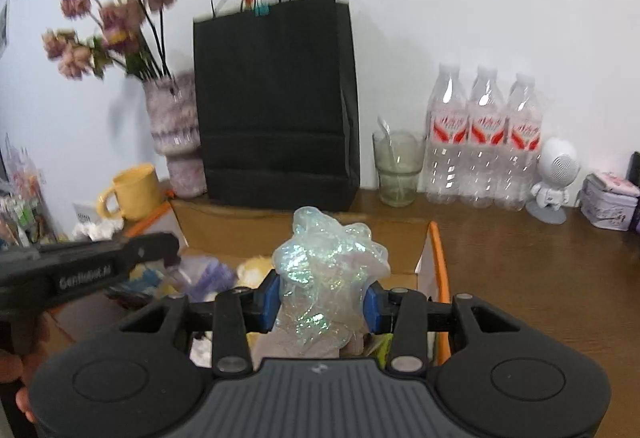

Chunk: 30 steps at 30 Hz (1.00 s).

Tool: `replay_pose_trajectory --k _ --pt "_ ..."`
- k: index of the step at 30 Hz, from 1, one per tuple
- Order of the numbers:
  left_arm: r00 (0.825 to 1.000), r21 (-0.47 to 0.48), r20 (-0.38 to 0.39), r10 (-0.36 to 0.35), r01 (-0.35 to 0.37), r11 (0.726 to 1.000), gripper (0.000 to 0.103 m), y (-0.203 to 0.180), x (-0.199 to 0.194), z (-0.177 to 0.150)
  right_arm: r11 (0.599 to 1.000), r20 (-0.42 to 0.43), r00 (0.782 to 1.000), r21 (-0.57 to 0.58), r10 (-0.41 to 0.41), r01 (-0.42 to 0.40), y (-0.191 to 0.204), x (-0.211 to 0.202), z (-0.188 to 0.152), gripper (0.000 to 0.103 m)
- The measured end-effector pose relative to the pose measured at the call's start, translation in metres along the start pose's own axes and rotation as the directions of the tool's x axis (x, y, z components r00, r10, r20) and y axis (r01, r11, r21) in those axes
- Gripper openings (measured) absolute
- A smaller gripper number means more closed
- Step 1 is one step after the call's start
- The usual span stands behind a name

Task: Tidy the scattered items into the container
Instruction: 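Drop the packet into the box with the left gripper while the right drops the plastic bag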

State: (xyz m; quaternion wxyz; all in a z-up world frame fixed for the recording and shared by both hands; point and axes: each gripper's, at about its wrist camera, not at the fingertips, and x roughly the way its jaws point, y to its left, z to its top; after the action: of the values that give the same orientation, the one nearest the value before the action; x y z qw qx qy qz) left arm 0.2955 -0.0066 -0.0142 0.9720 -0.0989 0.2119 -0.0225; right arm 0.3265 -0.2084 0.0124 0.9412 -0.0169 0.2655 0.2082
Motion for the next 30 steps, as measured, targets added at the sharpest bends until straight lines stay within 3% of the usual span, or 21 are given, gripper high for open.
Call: replay_pose_trajectory --k 2,4,6,7,8,10,14,30 --pt "1.000 0.008 -0.027 0.000 0.000 1.000 0.006 0.003 0.012 -0.002 1.000 -0.038 0.999 -0.003 -0.003 0.002 -0.003 0.013 -0.003 0.043" --pt "0.999 0.011 -0.048 0.002 -0.002 1.000 0.009 0.007 0.019 -0.005 1.000 -0.071 0.997 0.003 -0.005 0.006 -0.005 0.020 -0.005 0.053" --pt "0.998 0.003 -0.068 0.000 0.000 1.000 0.037 0.010 0.022 -0.006 1.000 -0.088 0.996 -0.007 -0.014 0.014 -0.005 0.023 -0.007 0.070" --pt "0.998 -0.004 -0.066 -0.005 0.005 1.000 0.067 0.011 0.021 -0.006 1.000 -0.090 0.996 -0.015 -0.022 0.020 -0.003 0.023 -0.007 0.083" --pt "0.998 -0.008 -0.061 -0.005 0.005 1.000 0.089 0.011 0.019 -0.006 0.999 -0.087 0.996 -0.025 -0.032 0.030 -0.001 0.022 -0.006 0.094" --pt "0.999 0.002 -0.046 0.014 -0.014 1.000 0.103 0.007 0.014 -0.004 0.997 -0.078 0.995 -0.056 -0.055 0.051 0.003 0.018 -0.006 0.099" --pt "0.999 0.053 -0.021 0.030 -0.029 0.998 0.103 -0.003 0.004 -0.001 0.996 -0.062 0.996 -0.067 -0.066 0.061 0.006 0.008 -0.002 0.103" --pt "0.999 0.022 -0.022 0.024 -0.023 0.999 0.103 -0.002 0.002 0.001 0.995 -0.067 0.995 -0.071 -0.075 0.070 0.006 0.005 0.001 0.103"
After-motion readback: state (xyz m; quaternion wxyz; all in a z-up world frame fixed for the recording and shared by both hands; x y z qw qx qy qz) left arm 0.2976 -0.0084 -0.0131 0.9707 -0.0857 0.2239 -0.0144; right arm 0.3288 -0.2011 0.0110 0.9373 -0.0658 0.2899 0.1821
